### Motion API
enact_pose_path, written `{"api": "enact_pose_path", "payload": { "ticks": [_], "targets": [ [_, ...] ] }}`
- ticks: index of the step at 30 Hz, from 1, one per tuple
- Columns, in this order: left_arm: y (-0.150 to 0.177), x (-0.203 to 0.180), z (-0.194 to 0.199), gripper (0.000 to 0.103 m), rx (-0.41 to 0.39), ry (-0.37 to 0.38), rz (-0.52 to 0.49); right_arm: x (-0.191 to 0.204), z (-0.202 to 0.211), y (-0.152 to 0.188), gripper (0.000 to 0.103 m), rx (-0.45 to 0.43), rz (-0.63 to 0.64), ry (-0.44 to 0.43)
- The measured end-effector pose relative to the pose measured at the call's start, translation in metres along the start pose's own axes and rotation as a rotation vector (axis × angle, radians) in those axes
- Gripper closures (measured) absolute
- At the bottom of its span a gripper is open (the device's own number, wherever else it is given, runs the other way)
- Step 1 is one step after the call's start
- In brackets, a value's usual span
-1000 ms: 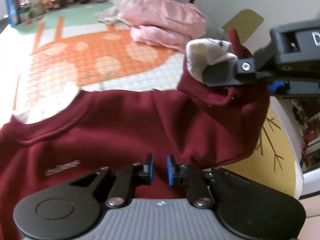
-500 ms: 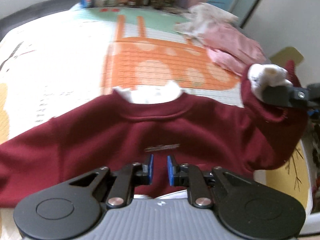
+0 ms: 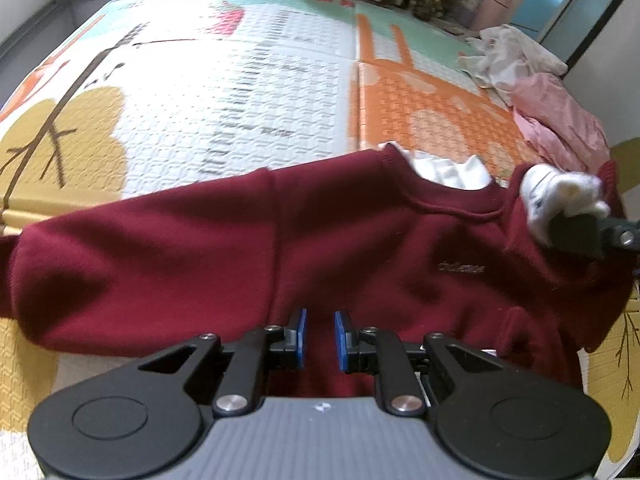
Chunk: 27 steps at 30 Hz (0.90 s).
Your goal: Fold clothes
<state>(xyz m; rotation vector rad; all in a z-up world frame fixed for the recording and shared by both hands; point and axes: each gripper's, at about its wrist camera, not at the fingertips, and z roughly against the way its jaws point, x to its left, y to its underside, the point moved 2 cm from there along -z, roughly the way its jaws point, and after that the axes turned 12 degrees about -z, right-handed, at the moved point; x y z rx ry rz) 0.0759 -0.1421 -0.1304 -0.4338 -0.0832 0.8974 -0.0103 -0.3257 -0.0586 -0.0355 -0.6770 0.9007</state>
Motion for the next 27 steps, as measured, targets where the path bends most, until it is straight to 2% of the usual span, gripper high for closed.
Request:
{"api": "enact_pose_path", "payload": {
  "ticks": [10,16,21,27],
  "targets": [
    [0.008,0.015,0.011,0.085,-0.014,0.021,0.031,0.003,-0.058,0.017,0.082,0.017,-0.026,0.018],
    [0.009,0.018,0.016,0.080,-0.021,0.036,0.051,0.003,-0.086,0.027,0.069,0.030,-0.027,0.050],
    [0.009,0.022,0.019,0.077,-0.028,0.033,0.062,0.005,-0.079,0.024,0.059,0.015,-0.055,0.013],
    [0.007,0.022,0.021,0.076,-0.033,0.032,0.064,0.009,-0.056,0.013,0.057,-0.014,-0.081,-0.072]
  ]
}}
